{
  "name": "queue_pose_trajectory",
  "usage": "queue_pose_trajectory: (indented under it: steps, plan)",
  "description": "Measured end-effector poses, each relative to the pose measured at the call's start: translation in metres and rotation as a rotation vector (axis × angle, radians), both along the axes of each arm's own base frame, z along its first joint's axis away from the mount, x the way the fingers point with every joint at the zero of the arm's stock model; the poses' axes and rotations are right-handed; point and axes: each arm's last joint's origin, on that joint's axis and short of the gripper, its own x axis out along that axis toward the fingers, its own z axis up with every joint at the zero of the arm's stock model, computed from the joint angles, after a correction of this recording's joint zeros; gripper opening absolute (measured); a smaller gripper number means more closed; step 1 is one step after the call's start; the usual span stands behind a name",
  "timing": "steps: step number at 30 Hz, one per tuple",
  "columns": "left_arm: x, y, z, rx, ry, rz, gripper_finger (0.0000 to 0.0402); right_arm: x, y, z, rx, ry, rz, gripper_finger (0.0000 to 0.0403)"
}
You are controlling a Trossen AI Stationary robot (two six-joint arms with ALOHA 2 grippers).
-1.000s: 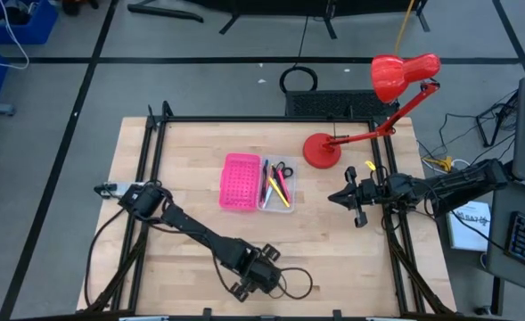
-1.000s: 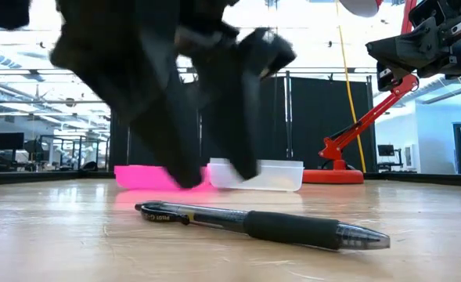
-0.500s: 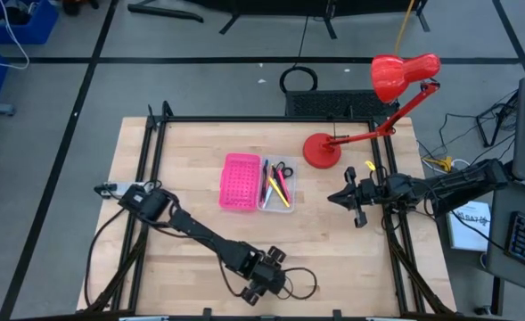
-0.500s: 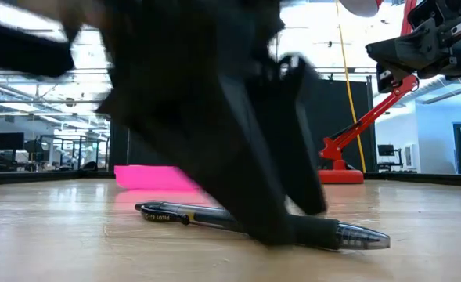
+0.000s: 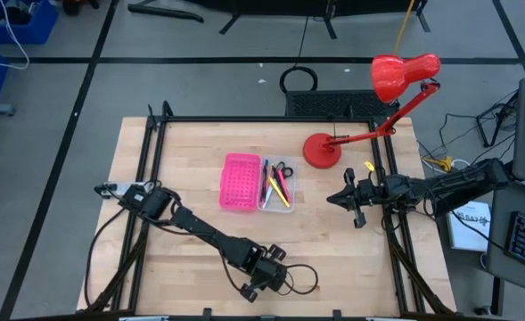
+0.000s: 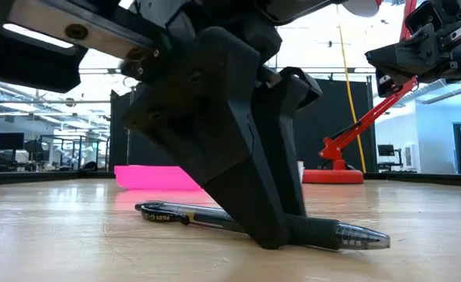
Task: Pick & place school supplies into a supply box
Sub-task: Put the black ballpen into the pink supply box
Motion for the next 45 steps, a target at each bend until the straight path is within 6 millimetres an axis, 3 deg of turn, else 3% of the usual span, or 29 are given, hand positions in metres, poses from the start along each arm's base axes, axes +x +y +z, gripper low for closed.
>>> queue_pose_trajectory:
  steps: [4,11,15,20,27,34,40,45]
  plan:
    - [-0.001,0.0,0.0,-0.006,0.006,-0.027,0.0033,0.0,0.0,0.0,0.0,0.0,0.0,0.0]
    - [-0.005,0.001,0.008,0.058,0.049,-0.064,0.0031,0.0,0.0,0.0,0.0,0.0,0.0,0.0]
    - [-0.004,0.004,0.035,0.181,0.11,-0.084,0.0031,0.0,0.0,0.0,-0.002,-0.003,0.0,0.0]
    - [0.001,0.013,0.083,0.286,0.09,-0.226,0.0031,0.0,0.0,0.001,-0.002,-0.007,-0.001,0.0]
    - [-0.01,0.04,0.1,0.604,0.214,-0.735,0.0031,0.0,0.0,0.0,-0.001,-0.003,0.0,0.0]
    - [0.008,0.086,0.098,0.77,0.233,-0.807,0.003,0.0,0.0,-0.004,-0.007,0.041,0.003,0.0]
    - [0.03,0.137,0.099,0.808,0.182,-0.856,0.0029,0.0,0.0,-0.006,0.001,0.064,0.003,0.0]
    - [0.042,0.161,0.1,0.803,0.095,-0.947,0.0029,0.0,0.0,-0.005,0.018,0.056,0.003,0.0]
